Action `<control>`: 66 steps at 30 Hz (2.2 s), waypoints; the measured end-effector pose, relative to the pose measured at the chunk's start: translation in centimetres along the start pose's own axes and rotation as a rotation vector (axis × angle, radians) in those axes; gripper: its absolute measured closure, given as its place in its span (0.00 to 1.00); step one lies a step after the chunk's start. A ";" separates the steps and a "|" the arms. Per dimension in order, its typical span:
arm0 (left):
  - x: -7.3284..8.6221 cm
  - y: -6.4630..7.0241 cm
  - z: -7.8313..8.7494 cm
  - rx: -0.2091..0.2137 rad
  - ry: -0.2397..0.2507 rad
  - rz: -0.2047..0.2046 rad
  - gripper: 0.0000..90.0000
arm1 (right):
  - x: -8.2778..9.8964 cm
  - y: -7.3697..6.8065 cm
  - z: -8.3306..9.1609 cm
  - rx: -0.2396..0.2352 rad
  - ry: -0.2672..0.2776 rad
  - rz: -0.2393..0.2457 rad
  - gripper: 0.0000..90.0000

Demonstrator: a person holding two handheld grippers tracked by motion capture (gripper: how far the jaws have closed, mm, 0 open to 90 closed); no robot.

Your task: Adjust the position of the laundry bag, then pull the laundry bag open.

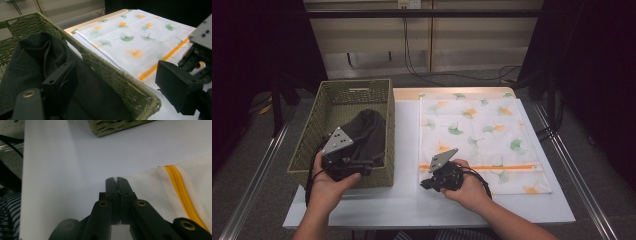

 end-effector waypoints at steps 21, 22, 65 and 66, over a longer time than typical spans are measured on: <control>-0.1 0.1 -0.2 0.013 0.002 -0.010 0.20 | -1.7 -4.6 -2.5 -0.167 0.027 0.028 0.99; -0.1 0.1 -0.2 0.014 0.002 -0.009 0.20 | -1.6 -4.7 -2.6 -0.162 0.028 0.030 0.98; -0.6 3.3 -1.9 0.103 -0.042 -0.052 0.21 | 6.5 2.2 14.7 0.209 0.170 -0.166 0.69; -0.6 3.5 -2.0 0.111 -0.048 -0.058 0.21 | 7.3 2.3 15.4 0.227 0.165 -0.183 0.69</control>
Point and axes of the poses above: each handheld gripper's, and its own axes: z roughly backward along the jaws, x roughly out of its underside, y roughly to its right, the point moved 3 cm from there along -z, roughly forward along the jaws, and after that the axes turned 10 degrees about z, right-handed, at the moved point
